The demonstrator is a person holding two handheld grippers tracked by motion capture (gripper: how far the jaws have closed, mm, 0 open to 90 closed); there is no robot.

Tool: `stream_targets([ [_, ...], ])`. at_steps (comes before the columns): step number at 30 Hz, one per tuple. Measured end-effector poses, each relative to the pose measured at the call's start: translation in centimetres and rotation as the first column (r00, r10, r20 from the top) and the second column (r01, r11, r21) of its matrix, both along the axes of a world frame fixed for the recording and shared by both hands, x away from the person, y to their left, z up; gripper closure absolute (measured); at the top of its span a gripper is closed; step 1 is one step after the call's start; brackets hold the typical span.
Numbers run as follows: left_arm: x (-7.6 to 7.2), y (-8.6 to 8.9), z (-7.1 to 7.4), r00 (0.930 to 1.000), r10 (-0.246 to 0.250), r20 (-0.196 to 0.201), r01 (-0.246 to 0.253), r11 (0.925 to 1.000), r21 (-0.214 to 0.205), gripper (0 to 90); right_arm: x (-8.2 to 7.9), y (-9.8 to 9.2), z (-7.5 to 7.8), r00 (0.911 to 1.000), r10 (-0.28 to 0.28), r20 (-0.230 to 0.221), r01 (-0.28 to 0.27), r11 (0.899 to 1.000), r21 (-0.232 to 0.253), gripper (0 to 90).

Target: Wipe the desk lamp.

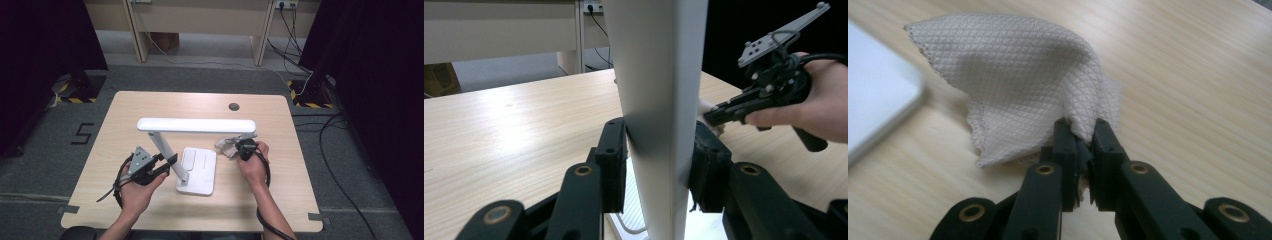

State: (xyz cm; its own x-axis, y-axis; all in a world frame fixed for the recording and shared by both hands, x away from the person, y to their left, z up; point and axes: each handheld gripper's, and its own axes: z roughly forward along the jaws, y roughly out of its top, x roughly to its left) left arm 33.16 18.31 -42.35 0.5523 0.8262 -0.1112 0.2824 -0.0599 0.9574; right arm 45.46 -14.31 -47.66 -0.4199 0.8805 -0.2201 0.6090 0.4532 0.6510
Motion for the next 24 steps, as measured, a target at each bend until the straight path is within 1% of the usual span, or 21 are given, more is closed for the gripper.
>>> stream_targets([
  [2,0.0,0.0,0.0,1.0,-0.001,0.0,0.001,1.0,0.002,63.4,0.0,-1.1,0.2,0.9992,-0.04,0.005,0.04,0.999,0.004,84.3],
  [4,0.0,0.0,0.0,1.0,-0.001,0.0,0.001,1.0,0.004,63.4,0.0,-2.2,0.2,0.998,-0.061,0.017,0.061,0.998,-0.003,84.1],
  [8,0.0,0.0,0.0,1.0,-0.001,0.0,0.001,1.0,0.007,63.3,-0.1,-3.9,-0.2,0.9923,-0.123,0.007,0.123,0.992,-0.015,83.4],
  [9,0.0,0.0,0.0,1.0,-0.001,0.0,0.001,1.0,0.007,63.3,-0.2,-4.2,-0.4,0.9903,-0.139,-0.004,0.139,0.99,-0.011,82.8],
  [11,0.0,0.0,0.0,1.0,-0.001,-0.001,0.001,0.9999,0.014,63.2,-0.3,-4.5,-1.0,0.9905,-0.136,-0.024,0.136,0.991,-0.008,79.2],
  [12,0.0,-0.1,0.0,1.0,-0.001,0.001,0.001,1.0,0.009,63.2,-0.4,-4.6,-1.1,0.9908,-0.131,-0.032,0.131,0.991,-0.008,76.6],
  [13,-0.1,-0.1,0.0,1.0,-0.001,0.001,0.001,0.9999,0.014,63.0,-0.5,-4.7,-1.2,0.9914,-0.127,-0.034,0.127,0.992,-0.002,73.2],
  [15,-0.1,-0.1,0.0,1.0,-0.001,0.0,0.001,0.9999,0.015,62.9,-0.8,-4.7,-0.8,0.9905,-0.136,-0.019,0.137,0.991,0.014,66.9],
  [16,-0.1,-0.1,0.0,1.0,-0.001,0.001,0.001,0.9998,0.018,62.9,-0.9,-4.7,-0.4,0.9887,-0.15,-0.004,0.15,0.988,0.024,63.6],
  [17,-0.1,-0.1,0.0,1.0,-0.001,0.004,0.001,0.9998,0.02,62.8,-1.1,-4.7,0.1,0.9883,-0.152,0.014,0.152,0.988,0.032,61.1],
  [19,-0.1,-0.2,0.0,1.0,0.0,0.005,-0.001,0.9997,0.026,62.5,-1.5,-4.5,1.1,0.9855,-0.161,0.052,0.16,0.986,0.038,58.2],
  [21,-0.2,-0.2,0.0,1.0,0.0,0.0,0.0,0.9996,0.028,62.5,-1.8,-4.2,2.1,0.9855,-0.146,0.085,0.143,0.989,0.042,57.5],
  [22,-0.2,-0.2,0.0,1.0,-0.002,0.004,0.002,0.9996,0.027,62.5,-2.0,-3.9,2.7,0.9854,-0.139,0.098,0.134,0.989,0.056,57.3],
  [23,-0.3,-0.3,0.0,1.0,-0.003,0.004,0.003,0.9996,0.028,62.4,-2.1,-3.6,3.1,0.9864,-0.128,0.103,0.122,0.991,0.063,57.7],
  [24,-0.3,-0.3,0.0,1.0,-0.004,0.005,0.003,0.9996,0.027,62.4,-2.2,-3.2,3.4,0.9887,-0.102,0.11,0.094,0.993,0.073,59.3],
])
